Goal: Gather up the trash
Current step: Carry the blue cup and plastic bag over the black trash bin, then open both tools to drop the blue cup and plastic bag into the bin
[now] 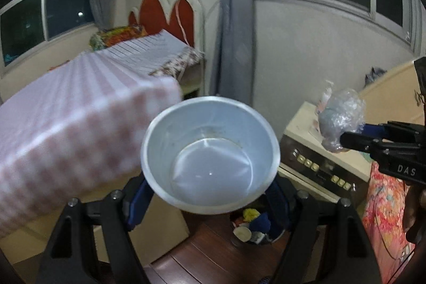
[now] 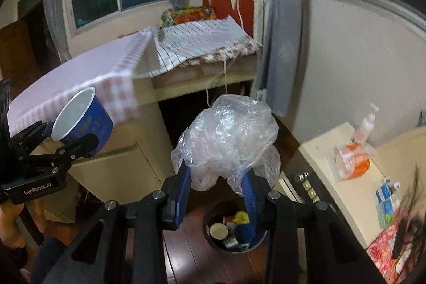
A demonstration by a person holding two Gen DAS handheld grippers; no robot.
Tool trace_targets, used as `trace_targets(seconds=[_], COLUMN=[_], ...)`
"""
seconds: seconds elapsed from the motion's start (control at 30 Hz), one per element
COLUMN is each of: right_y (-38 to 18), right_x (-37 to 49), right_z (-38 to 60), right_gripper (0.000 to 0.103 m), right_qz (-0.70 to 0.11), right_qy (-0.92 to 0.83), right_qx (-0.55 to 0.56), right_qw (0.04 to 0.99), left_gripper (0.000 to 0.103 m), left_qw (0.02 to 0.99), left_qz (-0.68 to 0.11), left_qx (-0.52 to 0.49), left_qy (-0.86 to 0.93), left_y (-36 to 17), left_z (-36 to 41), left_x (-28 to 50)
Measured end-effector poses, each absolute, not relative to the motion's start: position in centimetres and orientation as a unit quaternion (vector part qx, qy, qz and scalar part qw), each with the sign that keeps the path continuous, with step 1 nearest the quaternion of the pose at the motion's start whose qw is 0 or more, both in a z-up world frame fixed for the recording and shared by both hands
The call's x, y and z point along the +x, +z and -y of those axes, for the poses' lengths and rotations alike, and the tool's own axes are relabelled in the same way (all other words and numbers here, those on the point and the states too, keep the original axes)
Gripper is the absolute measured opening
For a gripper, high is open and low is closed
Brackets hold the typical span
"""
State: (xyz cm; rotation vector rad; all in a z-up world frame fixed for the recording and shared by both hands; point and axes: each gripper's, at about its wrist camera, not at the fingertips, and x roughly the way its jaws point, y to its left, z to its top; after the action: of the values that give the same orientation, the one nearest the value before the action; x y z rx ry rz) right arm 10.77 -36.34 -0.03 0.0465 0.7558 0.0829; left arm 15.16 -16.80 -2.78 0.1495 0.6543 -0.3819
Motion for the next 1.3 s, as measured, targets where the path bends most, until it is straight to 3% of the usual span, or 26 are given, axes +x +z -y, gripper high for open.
trace_targets(seconds=[0.63,1.3], right_y=[-15.4,-37.3], right_x=[12.5,19.3], right_z=[42.1,42.8], right_gripper=[0.039,0.039], right_qz=[-0.473,-0.601], right_qy=[0.026,0.095], right_qx=[0.048,-0.006], right_qw=[0.879,0.793], left_gripper=[0.077,0.077], left_qw=[0.865,0.758], left_qz=[-0.428,-0.571], left_qx=[0.121,0.152], left_qy=[-0.232,-0.275], left_y=[-16.5,-35.0], left_z=[24.1,27.9], left_x=[18.0,24.6])
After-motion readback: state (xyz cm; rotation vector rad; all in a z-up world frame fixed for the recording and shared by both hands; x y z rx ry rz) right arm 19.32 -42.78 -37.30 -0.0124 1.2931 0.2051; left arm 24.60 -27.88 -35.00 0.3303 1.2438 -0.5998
